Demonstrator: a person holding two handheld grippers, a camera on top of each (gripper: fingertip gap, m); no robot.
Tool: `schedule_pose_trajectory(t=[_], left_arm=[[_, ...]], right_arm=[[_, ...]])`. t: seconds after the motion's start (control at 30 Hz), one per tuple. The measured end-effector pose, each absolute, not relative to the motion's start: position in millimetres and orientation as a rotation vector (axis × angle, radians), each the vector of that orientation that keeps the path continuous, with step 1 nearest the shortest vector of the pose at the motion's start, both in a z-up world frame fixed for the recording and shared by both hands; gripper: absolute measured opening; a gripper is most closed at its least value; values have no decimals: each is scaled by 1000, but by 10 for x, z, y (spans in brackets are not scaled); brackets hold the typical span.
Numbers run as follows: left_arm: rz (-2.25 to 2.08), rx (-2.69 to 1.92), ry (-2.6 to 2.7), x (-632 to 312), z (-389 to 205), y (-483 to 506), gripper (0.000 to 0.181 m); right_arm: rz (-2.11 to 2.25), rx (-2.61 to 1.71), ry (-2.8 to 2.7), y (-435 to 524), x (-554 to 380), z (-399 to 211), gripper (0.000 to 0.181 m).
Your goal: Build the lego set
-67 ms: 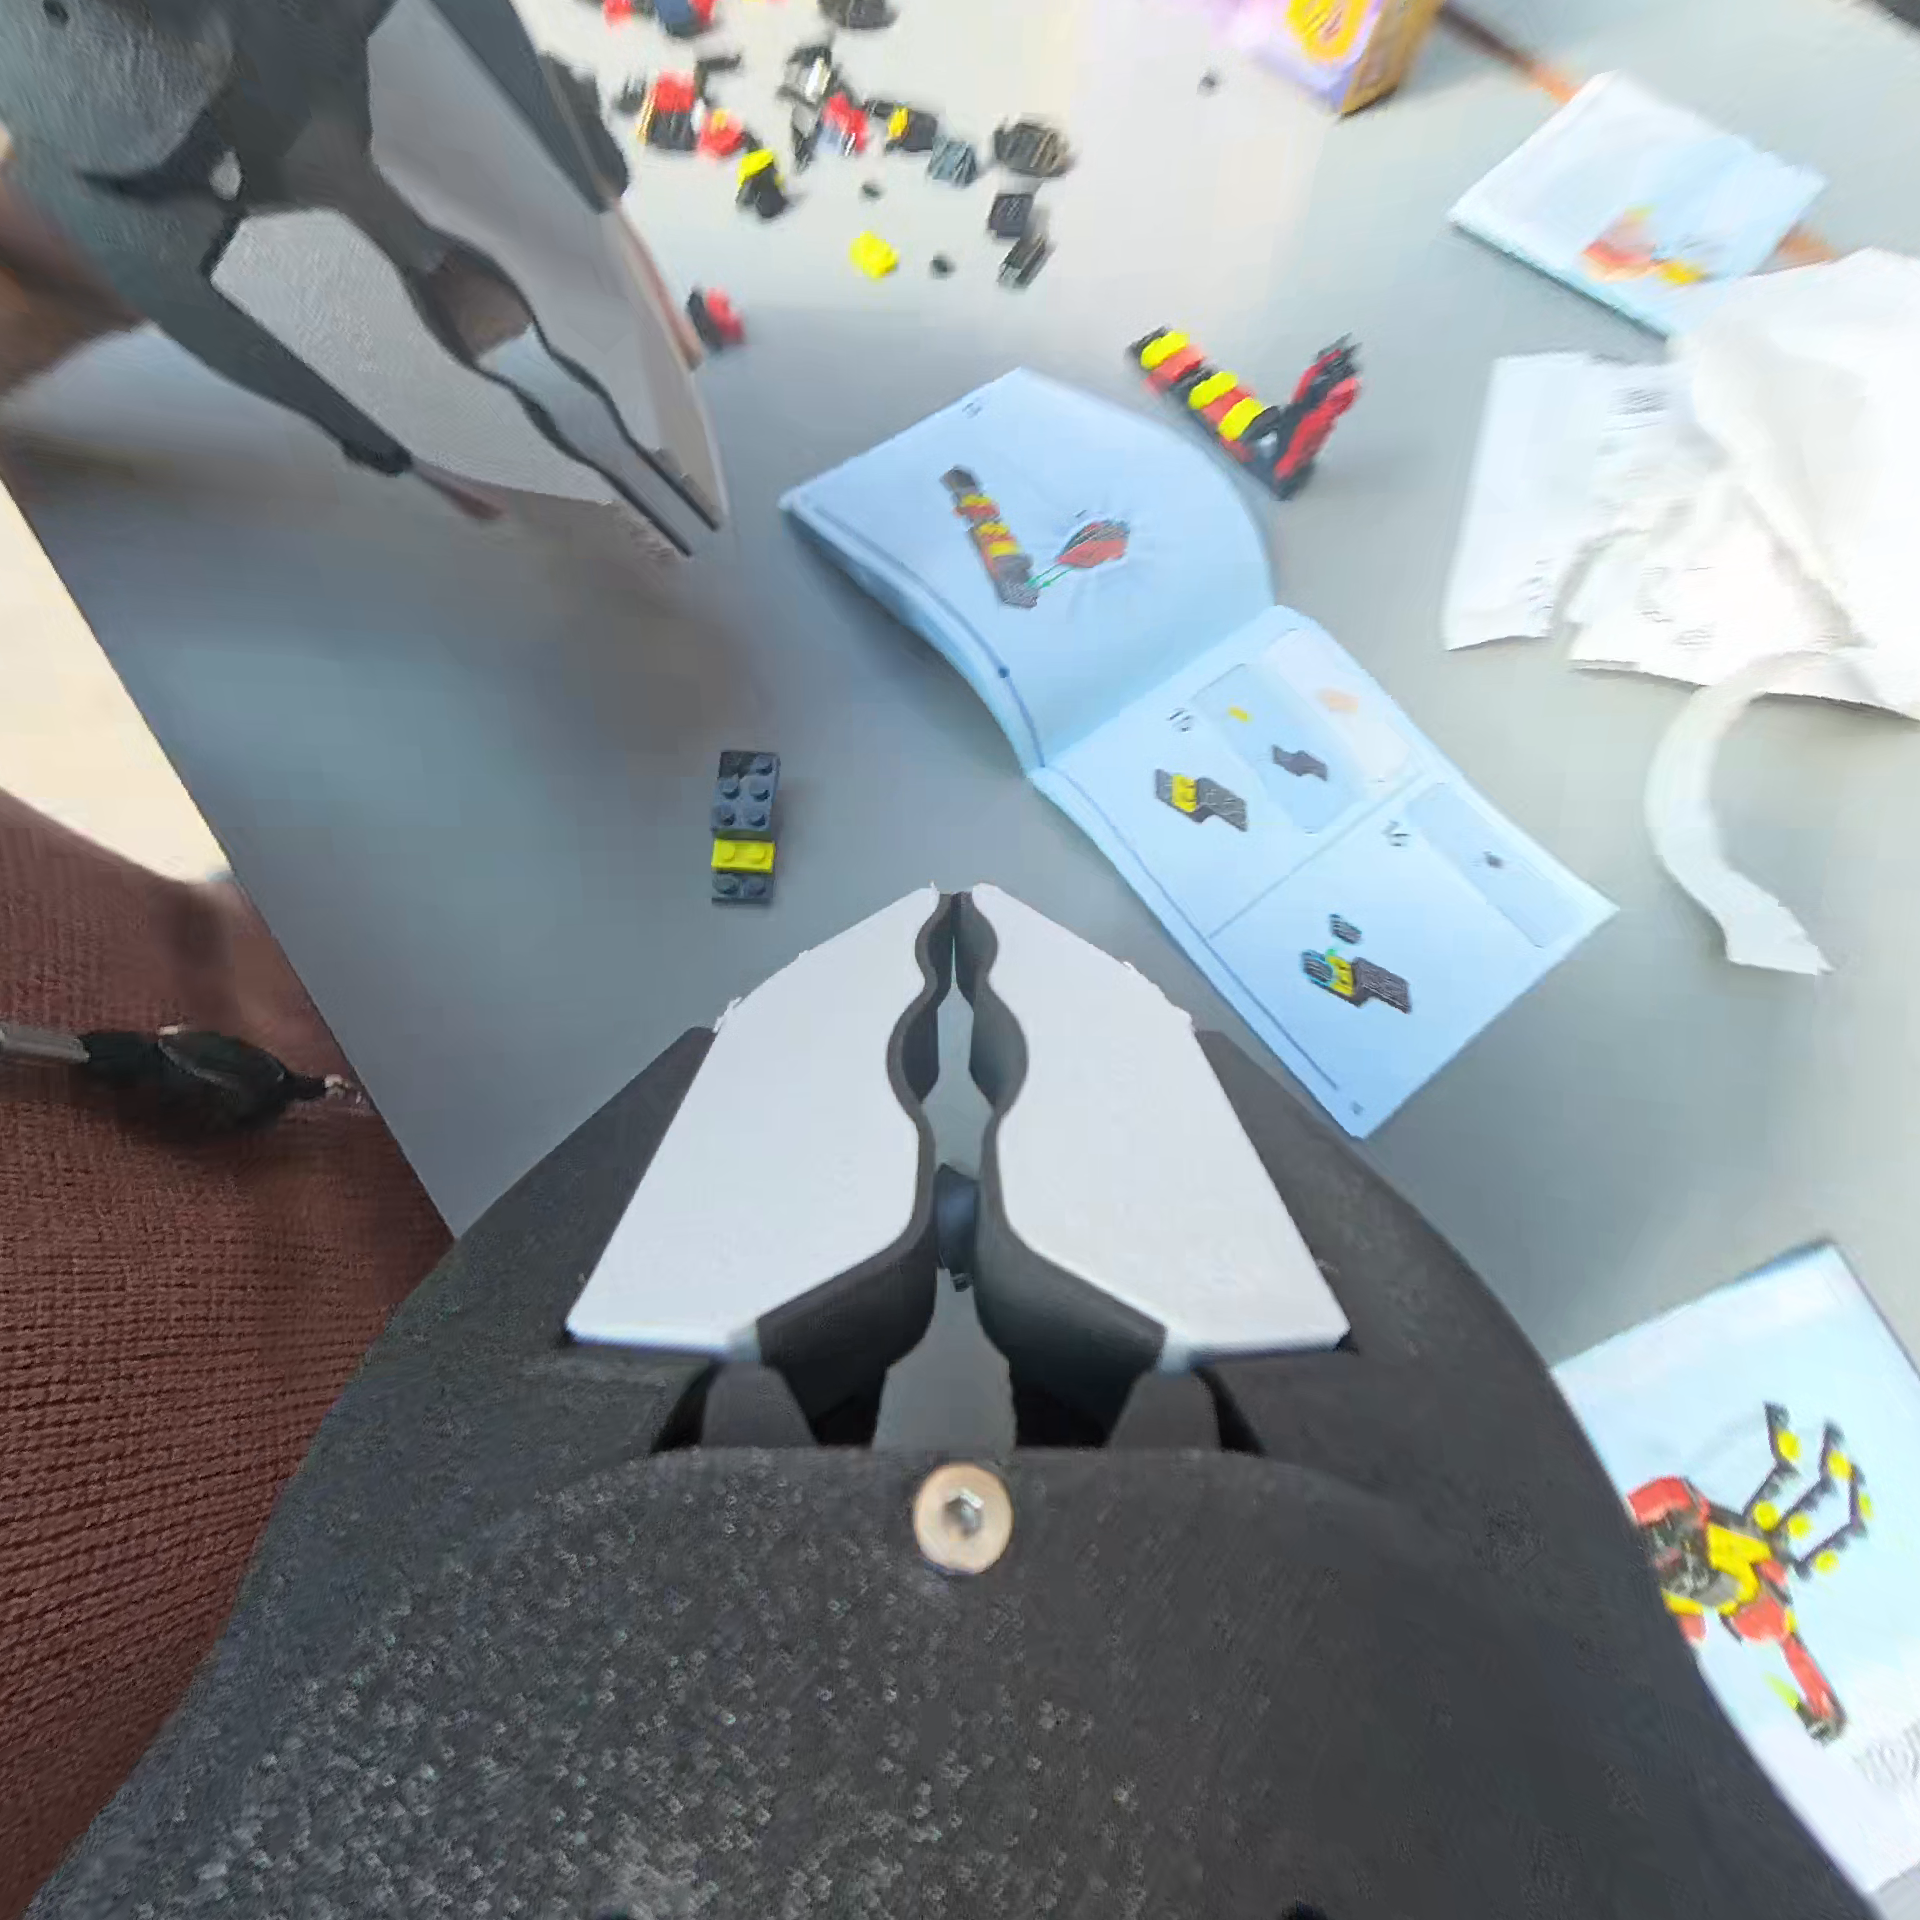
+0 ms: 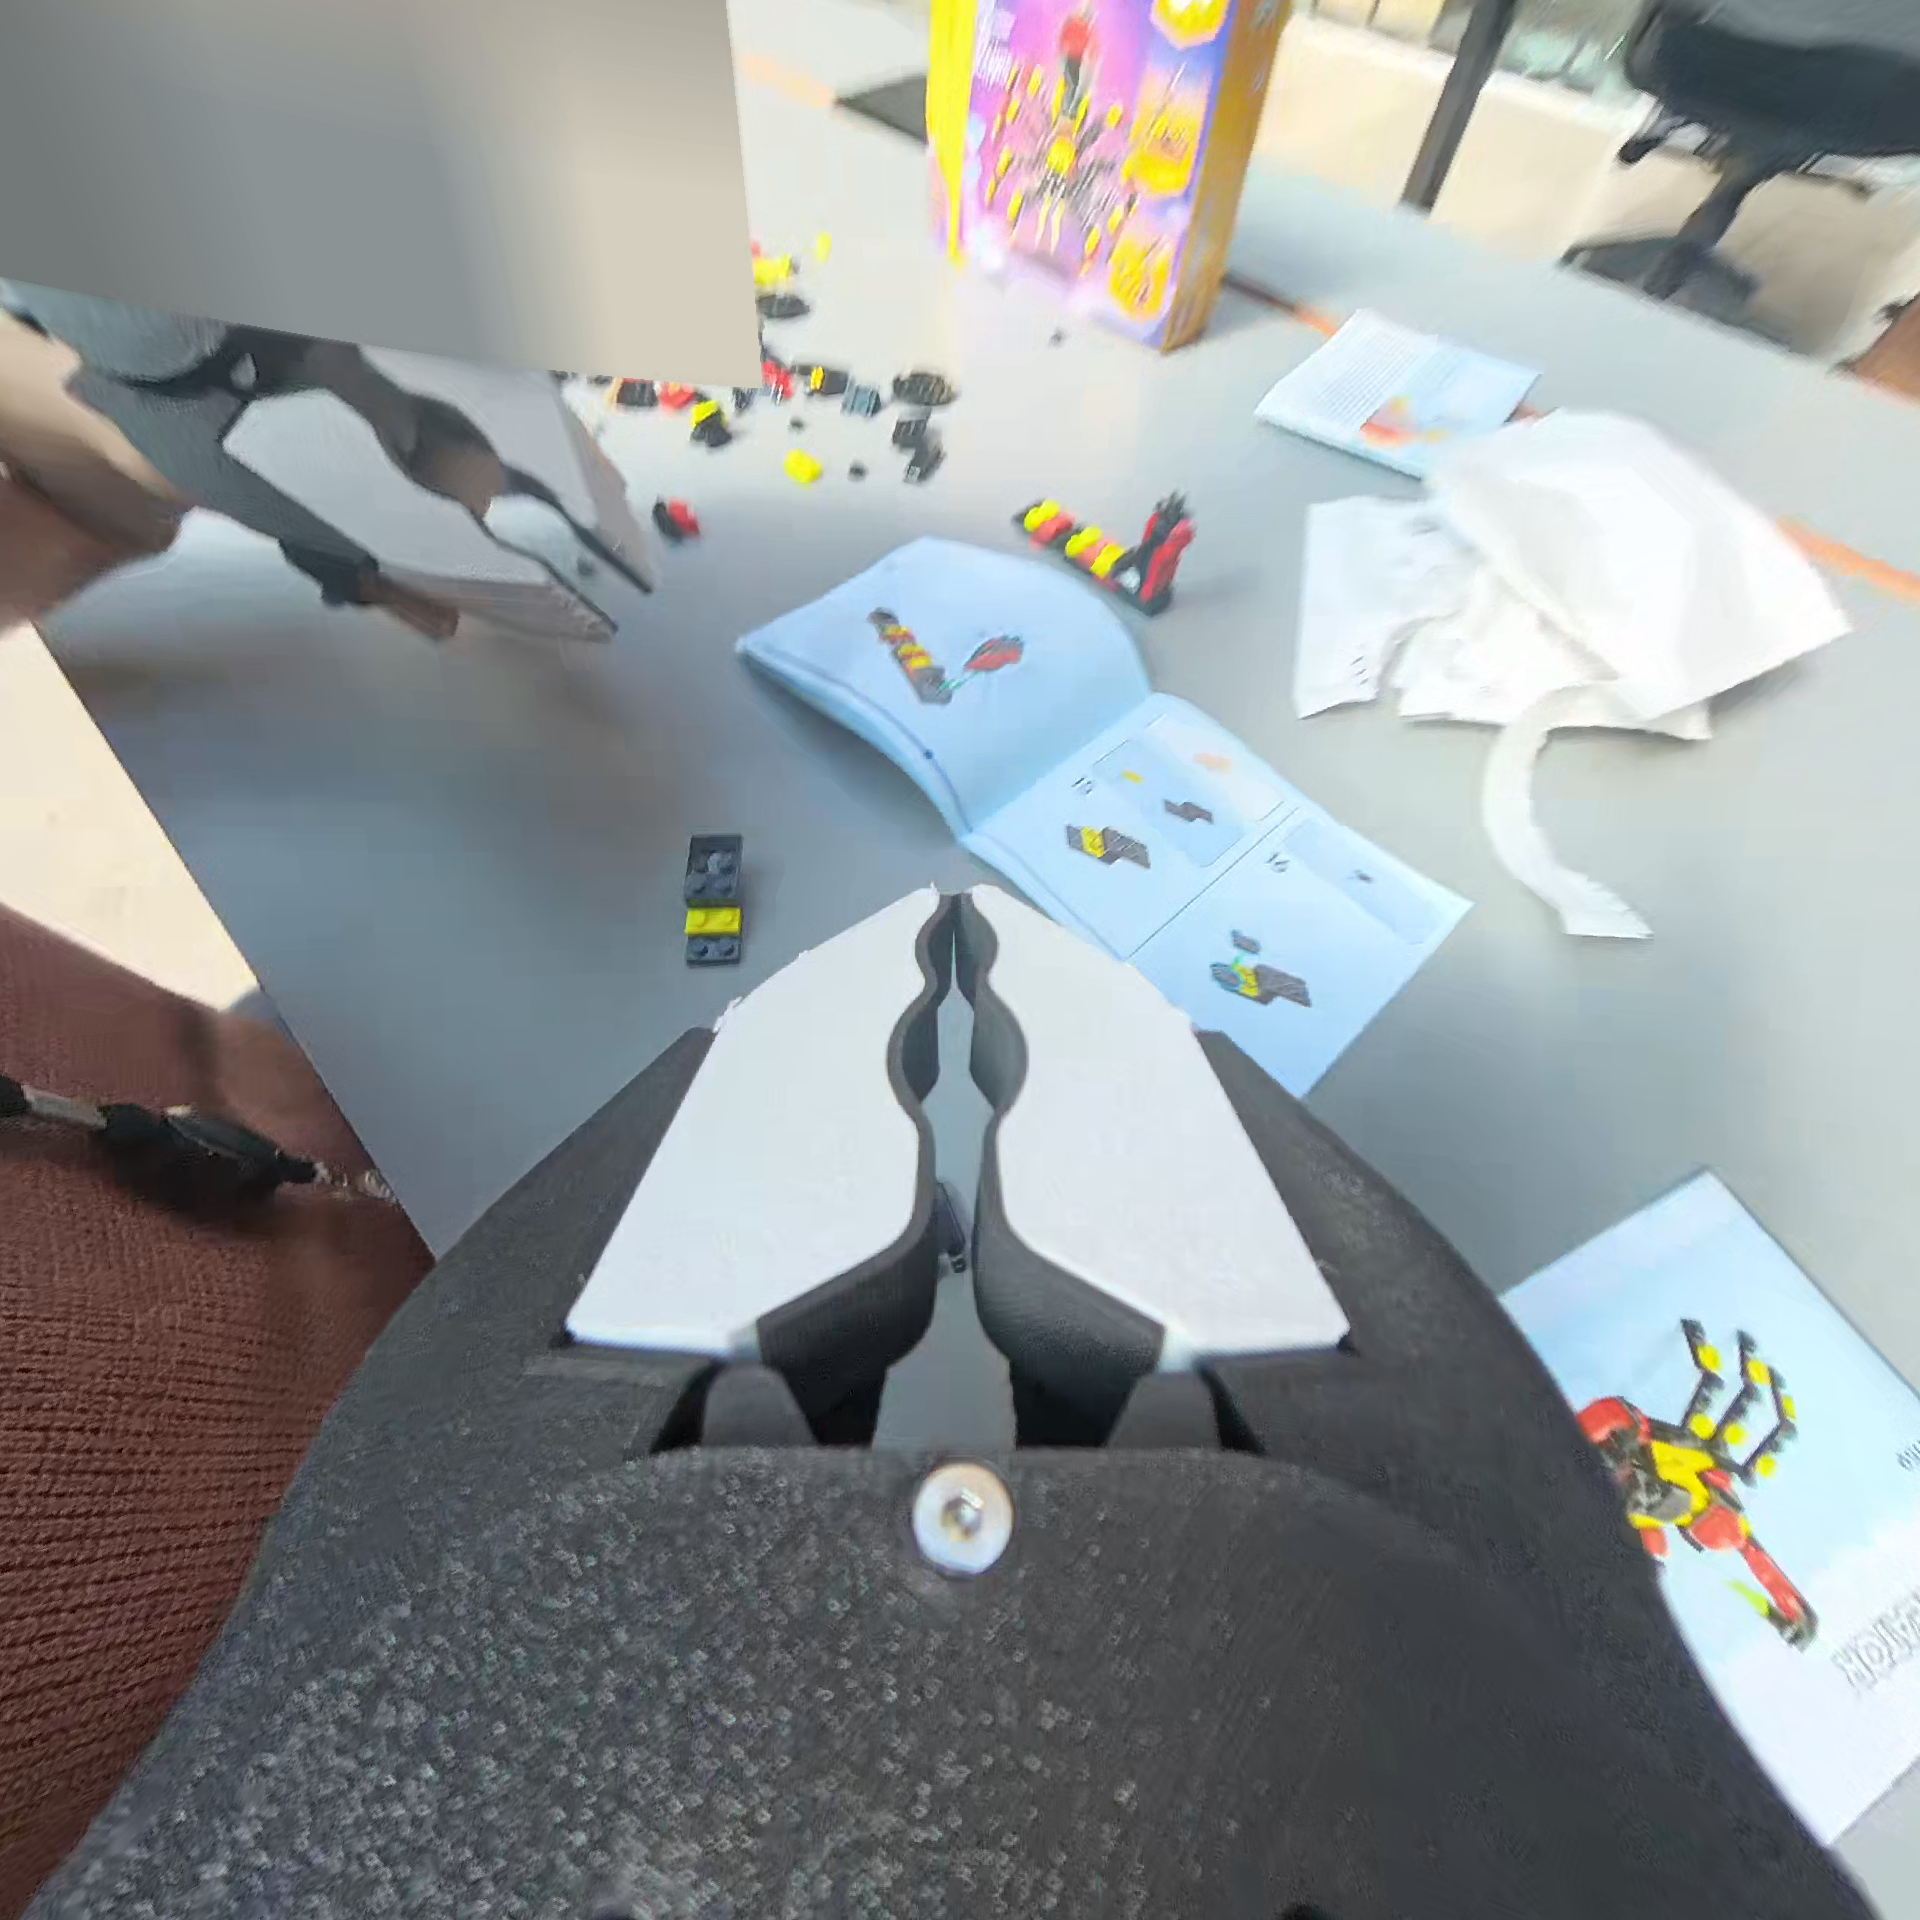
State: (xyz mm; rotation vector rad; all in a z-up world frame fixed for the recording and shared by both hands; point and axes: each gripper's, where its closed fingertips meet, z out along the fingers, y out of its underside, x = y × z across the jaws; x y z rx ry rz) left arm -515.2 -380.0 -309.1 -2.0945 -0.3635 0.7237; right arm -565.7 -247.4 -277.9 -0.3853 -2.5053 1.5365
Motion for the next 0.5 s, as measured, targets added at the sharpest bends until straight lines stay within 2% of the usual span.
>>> schedule_pose_trajectory(t=[0.1,0.27,0.5], left_arm=[[678,-1932,-475,-5000,-2982,-3844,18],[641,-1845,-628,-4833,-2991,-3865,19],[480,-2196,-722,-4823,-3472,-3656,10]], right_arm=[[1755,-499,-2218,-2135,-5763,-2474,10],[1765,-521,-2022,-1753,-5878,-2285,13],[1702,-385,-2590,-2118,-5410,-2883,9]])
